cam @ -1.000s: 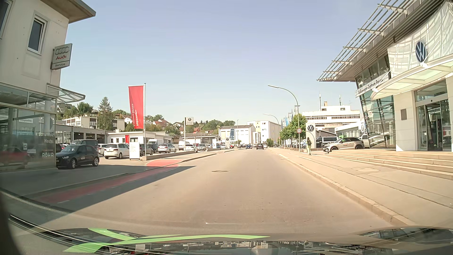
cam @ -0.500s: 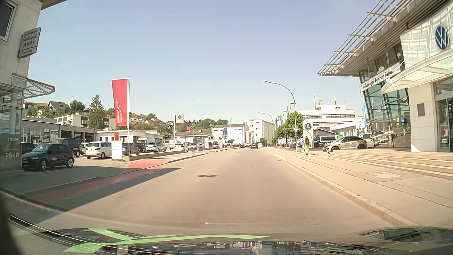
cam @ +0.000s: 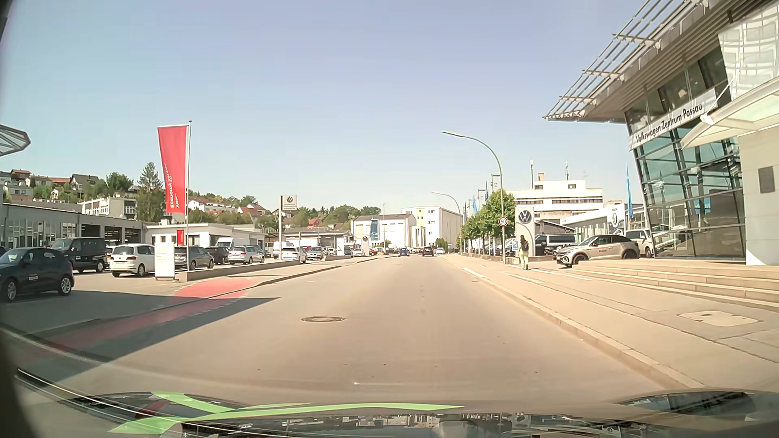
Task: Follow the waypoints while adhering to traffic rules and regulations
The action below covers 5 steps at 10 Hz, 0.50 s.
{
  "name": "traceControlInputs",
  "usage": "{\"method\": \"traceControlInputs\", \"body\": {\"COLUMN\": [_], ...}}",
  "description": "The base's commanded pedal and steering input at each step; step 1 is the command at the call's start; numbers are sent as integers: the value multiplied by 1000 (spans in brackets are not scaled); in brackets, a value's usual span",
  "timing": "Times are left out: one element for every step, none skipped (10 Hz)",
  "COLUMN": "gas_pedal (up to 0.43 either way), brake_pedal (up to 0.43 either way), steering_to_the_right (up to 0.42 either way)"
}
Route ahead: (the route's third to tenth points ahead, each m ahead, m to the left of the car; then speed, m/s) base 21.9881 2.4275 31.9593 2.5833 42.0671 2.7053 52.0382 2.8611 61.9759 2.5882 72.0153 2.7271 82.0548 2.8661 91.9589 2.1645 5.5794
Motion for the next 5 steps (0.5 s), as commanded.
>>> {"method": "traceControlInputs", "body": {"gas_pedal": [189, 189, 189, 189, 189], "brake_pedal": [0, 0, 0, 0, 0], "steering_to_the_right": [18, 12, 9, 8, 7]}}
